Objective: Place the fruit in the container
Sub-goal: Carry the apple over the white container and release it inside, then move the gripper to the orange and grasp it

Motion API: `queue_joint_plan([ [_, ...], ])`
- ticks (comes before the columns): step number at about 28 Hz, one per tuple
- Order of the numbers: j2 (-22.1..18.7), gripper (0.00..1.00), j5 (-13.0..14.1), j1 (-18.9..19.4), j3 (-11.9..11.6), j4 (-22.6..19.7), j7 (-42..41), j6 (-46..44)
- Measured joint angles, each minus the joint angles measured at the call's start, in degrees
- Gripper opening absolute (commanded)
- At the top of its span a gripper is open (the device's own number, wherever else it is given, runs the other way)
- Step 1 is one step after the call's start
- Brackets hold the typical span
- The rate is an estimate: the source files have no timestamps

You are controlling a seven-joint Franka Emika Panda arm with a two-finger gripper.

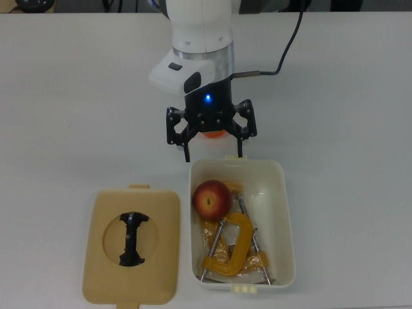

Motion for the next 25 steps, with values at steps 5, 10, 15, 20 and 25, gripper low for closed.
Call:
queue_joint_plan([
  [5, -0.6, 1.0, -0.5, -0.1, 0.0, 0.3, 0.0, -4.7],
  [10, -1.5, 1.0, -2.6, -0.1, 0.0, 0.4, -0.7, -17.9],
  [15, -2.0, 1.0, -3.1, -0.1, 0.0, 0.2, -2.6, -29.1],
  [20, -2.0, 1.0, -3.1, 0.1, 0.2, -1.5, -4.3, -34.2],
  [25, -1.6, 1.0, -3.3, 0.4, 1.3, -5.9, -4.9, -34.4],
])
